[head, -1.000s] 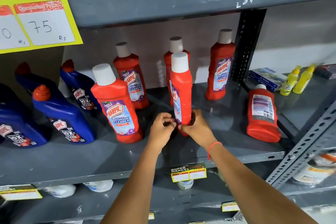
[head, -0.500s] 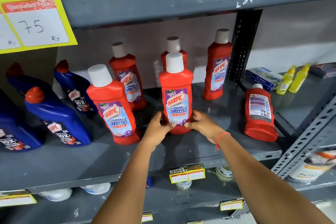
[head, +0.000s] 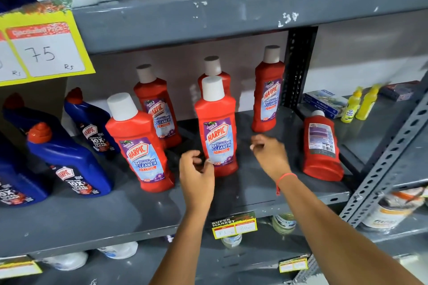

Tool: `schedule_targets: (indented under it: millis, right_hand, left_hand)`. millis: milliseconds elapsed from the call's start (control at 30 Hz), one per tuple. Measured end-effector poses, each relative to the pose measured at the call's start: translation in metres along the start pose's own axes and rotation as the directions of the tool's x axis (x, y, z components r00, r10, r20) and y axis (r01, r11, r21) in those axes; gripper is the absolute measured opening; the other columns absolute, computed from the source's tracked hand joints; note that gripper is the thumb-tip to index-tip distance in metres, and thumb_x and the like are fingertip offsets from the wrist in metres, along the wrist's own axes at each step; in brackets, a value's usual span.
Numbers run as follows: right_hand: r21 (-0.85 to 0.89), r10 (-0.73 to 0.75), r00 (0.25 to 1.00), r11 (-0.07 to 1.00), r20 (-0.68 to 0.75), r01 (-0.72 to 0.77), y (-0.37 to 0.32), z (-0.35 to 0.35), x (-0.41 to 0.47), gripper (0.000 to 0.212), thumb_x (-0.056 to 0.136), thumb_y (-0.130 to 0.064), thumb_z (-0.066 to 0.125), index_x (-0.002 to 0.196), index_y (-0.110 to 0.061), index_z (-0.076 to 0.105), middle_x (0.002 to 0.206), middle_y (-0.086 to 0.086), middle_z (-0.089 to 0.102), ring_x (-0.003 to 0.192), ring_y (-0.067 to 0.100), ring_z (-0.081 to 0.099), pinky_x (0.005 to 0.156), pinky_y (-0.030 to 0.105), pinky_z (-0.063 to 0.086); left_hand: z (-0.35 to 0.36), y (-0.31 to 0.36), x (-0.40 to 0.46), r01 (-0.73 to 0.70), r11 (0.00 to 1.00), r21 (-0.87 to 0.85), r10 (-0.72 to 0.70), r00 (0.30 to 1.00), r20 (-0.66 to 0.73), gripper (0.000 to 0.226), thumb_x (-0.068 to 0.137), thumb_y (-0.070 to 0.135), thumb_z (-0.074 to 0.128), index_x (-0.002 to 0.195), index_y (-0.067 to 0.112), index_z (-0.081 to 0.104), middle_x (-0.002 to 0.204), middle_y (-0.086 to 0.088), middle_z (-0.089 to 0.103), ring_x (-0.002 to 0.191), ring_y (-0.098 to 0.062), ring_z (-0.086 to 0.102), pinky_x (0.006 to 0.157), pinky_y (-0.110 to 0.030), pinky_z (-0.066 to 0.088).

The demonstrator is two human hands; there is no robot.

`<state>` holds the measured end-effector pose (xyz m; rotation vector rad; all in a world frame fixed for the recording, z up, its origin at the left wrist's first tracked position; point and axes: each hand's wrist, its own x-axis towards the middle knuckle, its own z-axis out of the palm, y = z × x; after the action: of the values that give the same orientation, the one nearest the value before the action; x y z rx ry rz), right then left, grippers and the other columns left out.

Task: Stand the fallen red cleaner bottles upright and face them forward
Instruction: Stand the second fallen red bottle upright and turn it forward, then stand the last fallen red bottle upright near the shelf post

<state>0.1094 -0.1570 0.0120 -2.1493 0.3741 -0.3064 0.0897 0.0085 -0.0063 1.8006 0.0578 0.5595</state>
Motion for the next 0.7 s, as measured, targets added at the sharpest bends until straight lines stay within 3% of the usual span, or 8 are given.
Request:
schedule_targets:
  millis: [100, 200, 300, 400, 467, 533, 633, 700]
  right_hand:
    - [-0.218, -0.026, 0.967, 0.975, -0.254, -0.031, 0.007, -0.035, 0.005, 0.028, 0.08, -0.01, 0.05, 0.105, -0.015, 0.064, 0.111, 0.021, 0.065, 0.103, 0.04, 0.058, 0.086, 0.043, 0.048]
    - [-0.351, 0.082, 0.94, 0.914, -0.331, -0.203, 0.025, -0.063, 0.012, 0.036, 0.08, -0.013, 0.05, 0.116, -0.011, 0.055, 0.123, 0.022, 0.054, 0.118, 0.04, 0.046, 0.095, 0.046, 0.043]
    - [-0.395, 0.243, 0.91, 0.841, -0.335, -0.37, 0.045, -0.084, 0.015, 0.048, 0.083, -0.017, 0.047, 0.128, -0.003, 0.04, 0.136, 0.023, 0.04, 0.129, 0.04, 0.033, 0.103, 0.049, 0.034]
    - [-0.22, 0.411, 0.863, 0.85, -0.293, -0.479, 0.059, -0.099, 0.018, 0.042, 0.083, -0.013, 0.047, 0.122, 0.002, 0.043, 0.131, 0.027, 0.046, 0.121, 0.042, 0.044, 0.098, 0.043, 0.04]
    - [-0.104, 0.476, 0.846, 0.854, -0.239, -0.51, 0.065, -0.106, 0.018, 0.039, 0.082, -0.012, 0.051, 0.118, 0.002, 0.05, 0.127, 0.025, 0.054, 0.115, 0.039, 0.053, 0.091, 0.038, 0.045]
    - [0.017, 0.515, 0.834, 0.853, -0.198, -0.522, 0.069, -0.112, 0.018, 0.038, 0.08, -0.016, 0.059, 0.115, 0.0, 0.056, 0.123, 0.021, 0.06, 0.11, 0.036, 0.058, 0.086, 0.035, 0.046]
    - [0.253, 0.564, 0.818, 0.812, -0.11, -0.526, 0.073, -0.116, 0.019, 0.04, 0.076, -0.014, 0.067, 0.111, 0.002, 0.057, 0.121, 0.022, 0.06, 0.108, 0.036, 0.059, 0.091, 0.039, 0.046]
    - [0.362, 0.571, 0.819, 0.776, -0.058, -0.516, 0.074, -0.117, 0.019, 0.038, 0.077, -0.009, 0.066, 0.112, 0.002, 0.056, 0.122, 0.022, 0.059, 0.109, 0.036, 0.057, 0.094, 0.041, 0.045]
  left_hand:
    - [0.019, 0.016, -0.032, -0.196, 0.98, 0.019, 0.196, 0.981, 0.014, 0.007, 0.076, 0.009, 0.052, 0.082, 0.012, 0.053, 0.081, -0.003, 0.051, 0.072, -0.009, 0.045, 0.067, -0.011, 0.035]
    - [0.05, 0.029, -0.051, -0.267, 0.963, 0.023, 0.247, 0.919, 0.306, 0.005, 0.08, 0.011, 0.052, 0.081, 0.015, 0.055, 0.081, -0.002, 0.056, 0.075, -0.011, 0.048, 0.069, -0.02, 0.038]
    - [0.088, 0.037, -0.054, -0.232, 0.968, 0.093, 0.145, 0.823, 0.549, 0.013, 0.083, 0.012, 0.052, 0.088, 0.012, 0.063, 0.092, -0.012, 0.065, 0.086, -0.024, 0.057, 0.075, -0.026, 0.039]
    - [0.126, 0.046, -0.048, -0.036, 0.984, 0.176, -0.088, 0.755, 0.65, 0.02, 0.085, 0.014, 0.052, 0.099, 0.009, 0.066, 0.105, -0.017, 0.068, 0.099, -0.029, 0.061, 0.082, -0.027, 0.042]
    - [0.149, 0.052, -0.044, 0.082, 0.976, 0.201, -0.202, 0.677, 0.707, 0.017, 0.085, 0.017, 0.053, 0.086, 0.006, 0.066, 0.091, -0.021, 0.068, 0.085, -0.029, 0.06, 0.079, -0.032, 0.044]
    - [0.168, 0.057, -0.042, 0.141, 0.969, 0.203, -0.246, 0.626, 0.74, 0.022, 0.085, 0.016, 0.053, 0.07, 0.003, 0.062, 0.075, -0.023, 0.063, 0.067, -0.024, 0.051, 0.071, -0.034, 0.04]
    - [0.189, 0.059, -0.041, 0.185, 0.956, 0.228, -0.294, 0.597, 0.747, 0.025, 0.084, 0.011, 0.052, 0.093, -0.009, 0.063, 0.104, -0.031, 0.065, 0.09, -0.032, 0.061, 0.085, -0.041, 0.047]
    - [0.198, 0.058, -0.039, 0.206, 0.952, 0.225, -0.305, 0.614, 0.728, 0.024, 0.083, 0.01, 0.054, 0.085, -0.012, 0.063, 0.094, -0.034, 0.065, 0.089, -0.041, 0.061, 0.08, -0.043, 0.049]
